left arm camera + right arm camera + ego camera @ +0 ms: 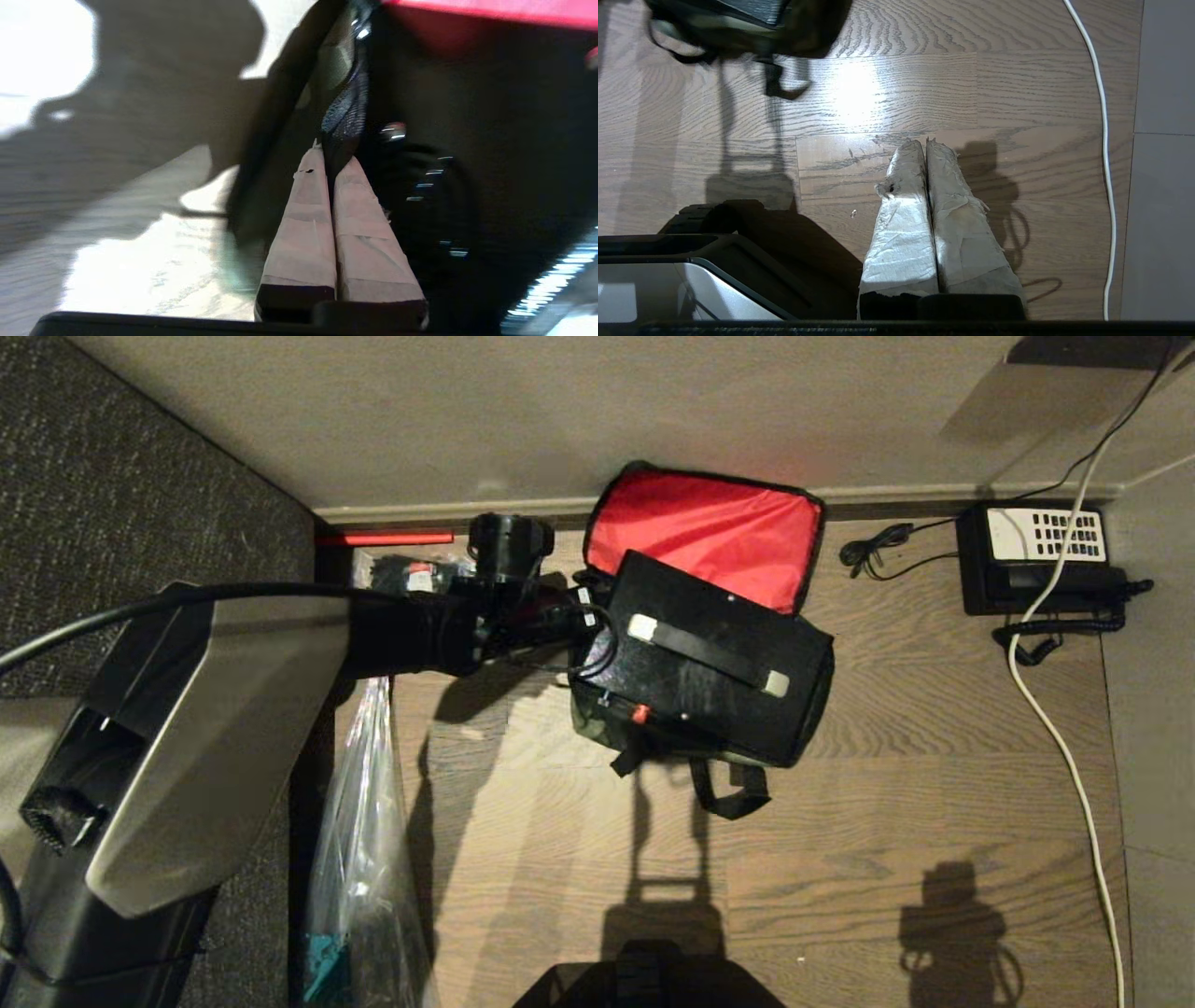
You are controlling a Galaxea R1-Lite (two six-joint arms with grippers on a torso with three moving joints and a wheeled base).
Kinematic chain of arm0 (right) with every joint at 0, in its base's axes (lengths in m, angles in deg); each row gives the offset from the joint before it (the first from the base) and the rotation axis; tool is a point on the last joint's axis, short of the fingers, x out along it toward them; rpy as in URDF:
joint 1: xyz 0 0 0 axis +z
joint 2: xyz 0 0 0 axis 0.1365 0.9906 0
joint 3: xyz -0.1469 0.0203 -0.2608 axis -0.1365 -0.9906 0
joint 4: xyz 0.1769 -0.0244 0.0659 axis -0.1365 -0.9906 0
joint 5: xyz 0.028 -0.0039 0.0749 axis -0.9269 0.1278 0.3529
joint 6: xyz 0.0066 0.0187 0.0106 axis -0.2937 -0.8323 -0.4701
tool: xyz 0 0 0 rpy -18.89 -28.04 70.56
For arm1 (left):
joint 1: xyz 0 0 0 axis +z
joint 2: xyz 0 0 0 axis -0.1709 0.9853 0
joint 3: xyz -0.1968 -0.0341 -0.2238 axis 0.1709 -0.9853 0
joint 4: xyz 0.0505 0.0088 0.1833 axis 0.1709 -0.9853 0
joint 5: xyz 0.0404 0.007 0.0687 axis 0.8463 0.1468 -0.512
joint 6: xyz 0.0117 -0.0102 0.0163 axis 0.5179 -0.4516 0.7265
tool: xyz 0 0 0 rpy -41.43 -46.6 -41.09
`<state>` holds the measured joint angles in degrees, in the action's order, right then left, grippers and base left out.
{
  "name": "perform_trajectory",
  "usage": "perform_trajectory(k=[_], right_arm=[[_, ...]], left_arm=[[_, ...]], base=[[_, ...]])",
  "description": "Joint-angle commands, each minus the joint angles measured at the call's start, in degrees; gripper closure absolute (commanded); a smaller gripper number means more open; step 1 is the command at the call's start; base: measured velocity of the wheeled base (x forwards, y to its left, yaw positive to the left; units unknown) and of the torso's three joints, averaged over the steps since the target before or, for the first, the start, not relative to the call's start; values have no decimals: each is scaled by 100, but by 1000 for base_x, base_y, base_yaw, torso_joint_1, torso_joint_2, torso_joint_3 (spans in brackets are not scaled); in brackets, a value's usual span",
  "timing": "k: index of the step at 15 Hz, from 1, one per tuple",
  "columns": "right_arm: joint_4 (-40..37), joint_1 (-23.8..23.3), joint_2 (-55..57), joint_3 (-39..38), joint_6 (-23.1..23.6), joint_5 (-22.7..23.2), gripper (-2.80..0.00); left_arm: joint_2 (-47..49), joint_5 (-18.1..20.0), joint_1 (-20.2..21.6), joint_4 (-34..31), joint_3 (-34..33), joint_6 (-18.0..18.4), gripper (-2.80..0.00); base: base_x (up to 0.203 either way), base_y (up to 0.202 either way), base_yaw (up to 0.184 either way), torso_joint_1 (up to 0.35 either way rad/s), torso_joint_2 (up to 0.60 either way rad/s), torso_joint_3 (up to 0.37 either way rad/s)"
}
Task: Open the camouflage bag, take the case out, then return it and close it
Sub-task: Close the top of the storage box
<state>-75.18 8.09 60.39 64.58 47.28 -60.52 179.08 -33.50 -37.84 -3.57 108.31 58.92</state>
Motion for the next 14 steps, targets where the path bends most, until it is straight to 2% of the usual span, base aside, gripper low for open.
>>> perform_trajectory(k=[1,5,12,14], right_arm=[[-1,2,-143,5,0,-2,0],[-1,2,-143,-4,0,-2,0],[-1,2,-143,1,0,-2,0],[-1,2,-143,-4,0,-2,0]], left_arm=[[-370,-78,-12,7,3,-97,0],[-588,-270,-6,-23,-45,-155,0],[-996,-649,-65,-544,-135,-791,0],[-1001,-810,-220,-587,-569,-1035,0]], base=[[0,0,0,0,0,0],[0,0,0,0,0,0],[0,0,0,0,0,0],[0,0,0,0,0,0]])
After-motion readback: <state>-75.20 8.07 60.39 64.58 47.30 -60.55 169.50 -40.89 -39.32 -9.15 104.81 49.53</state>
